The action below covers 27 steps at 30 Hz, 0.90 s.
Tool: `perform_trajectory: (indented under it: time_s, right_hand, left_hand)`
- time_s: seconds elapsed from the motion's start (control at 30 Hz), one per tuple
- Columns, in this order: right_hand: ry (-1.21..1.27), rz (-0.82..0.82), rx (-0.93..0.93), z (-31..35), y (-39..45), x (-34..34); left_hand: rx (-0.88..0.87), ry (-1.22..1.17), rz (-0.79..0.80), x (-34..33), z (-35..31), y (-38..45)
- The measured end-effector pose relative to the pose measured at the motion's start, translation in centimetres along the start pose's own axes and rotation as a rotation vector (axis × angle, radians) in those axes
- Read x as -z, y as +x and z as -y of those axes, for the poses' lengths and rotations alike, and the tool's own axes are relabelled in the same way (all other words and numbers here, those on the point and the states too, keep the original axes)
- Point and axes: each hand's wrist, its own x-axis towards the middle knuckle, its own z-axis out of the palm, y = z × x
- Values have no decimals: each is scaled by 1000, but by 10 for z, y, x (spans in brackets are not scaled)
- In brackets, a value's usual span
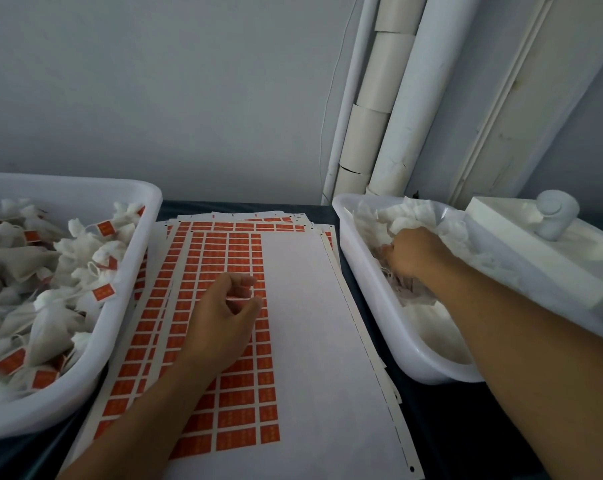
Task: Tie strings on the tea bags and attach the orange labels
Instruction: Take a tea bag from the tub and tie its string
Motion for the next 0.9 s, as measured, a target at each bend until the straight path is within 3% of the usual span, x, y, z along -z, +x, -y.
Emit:
perform_trajectory:
  time_s: [0.2,0.33,0.4,0.57,0.7,0.9]
  right_hand:
    - [-79,-371,132,40,-11,31]
    - [311,-508,376,97,-29,63]
    - [564,-456,529,127,-43,78]
    - [1043,-54,740,183,-86,81]
    - [1134,128,767,197,-104,39]
    - [1098,190,626,187,-105,-27]
  left_hand:
    - [-27,34,-25,-1,-1,-1]
    - [-56,-57,-150,3,-8,-5]
    - [-57,-169,-208,9,-14,-8]
    - [73,-474,-103,21,-22,-5]
    - [206,-811,45,27,-26,-6]
    - [302,-850,172,37,-25,-3]
